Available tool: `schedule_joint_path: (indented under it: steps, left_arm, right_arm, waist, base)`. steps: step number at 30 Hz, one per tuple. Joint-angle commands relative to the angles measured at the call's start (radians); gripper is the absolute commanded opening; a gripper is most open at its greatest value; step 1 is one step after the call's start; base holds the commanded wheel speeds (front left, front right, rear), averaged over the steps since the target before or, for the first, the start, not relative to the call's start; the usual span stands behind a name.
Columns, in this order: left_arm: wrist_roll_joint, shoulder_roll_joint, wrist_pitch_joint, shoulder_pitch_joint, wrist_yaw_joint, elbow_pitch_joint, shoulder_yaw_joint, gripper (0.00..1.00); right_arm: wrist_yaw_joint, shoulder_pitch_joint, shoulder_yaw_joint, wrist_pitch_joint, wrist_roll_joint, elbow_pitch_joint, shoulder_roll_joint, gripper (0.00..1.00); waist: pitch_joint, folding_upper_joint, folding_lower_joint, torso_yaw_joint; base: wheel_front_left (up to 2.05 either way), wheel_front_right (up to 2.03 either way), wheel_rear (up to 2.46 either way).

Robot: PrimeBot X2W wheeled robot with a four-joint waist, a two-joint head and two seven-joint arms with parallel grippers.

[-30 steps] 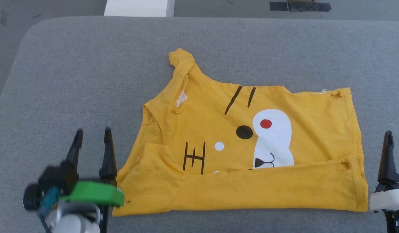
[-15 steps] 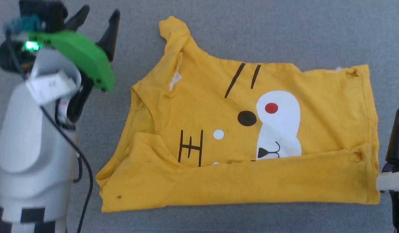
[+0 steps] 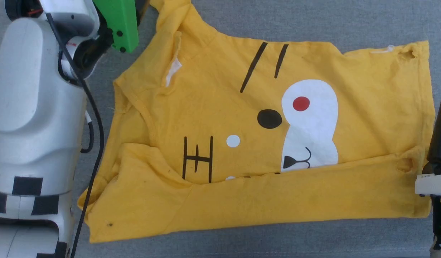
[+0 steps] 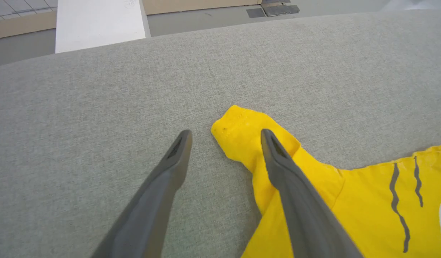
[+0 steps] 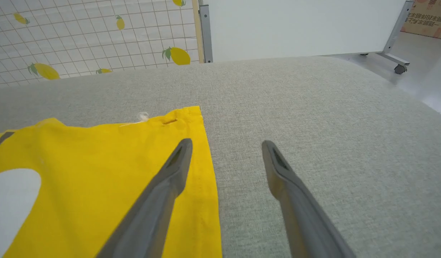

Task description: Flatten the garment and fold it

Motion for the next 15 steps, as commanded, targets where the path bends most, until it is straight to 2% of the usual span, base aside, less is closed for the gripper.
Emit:
schedule_joint_path:
  steps: [1, 14, 15]
  left_arm:
    - [0.002, 0.001, 0.001, -0.028, 0.006, 0.005, -0.001, 1.00]
    - [0.003, 0.021, 0.031, -0.050, 0.026, 0.063, -0.007, 1.00]
    - [0.000, 0.022, 0.032, -0.049, 0.024, 0.065, -0.009, 0.49]
  right_arm:
    - [-0.002, -0.023, 0.004, -0.011, 0.008, 0.006, 0.000, 1.00]
    - [-0.002, -0.056, 0.015, -0.028, 0.013, 0.035, 0.000, 1.00]
    - [-0.002, -0.057, 0.013, -0.029, 0.014, 0.036, 0.000, 1.00]
  waist:
    - [0.046, -0.0001, -0.0002, -0.029]
    - [0.108, -0.0001, -0.0002, -0.063]
    - [0.110, -0.0001, -0.0002, -0.063]
  base:
    - [0.00, 0.00, 0.00]
    - [0.00, 0.00, 0.00]
    - [0.00, 0.00, 0.00]
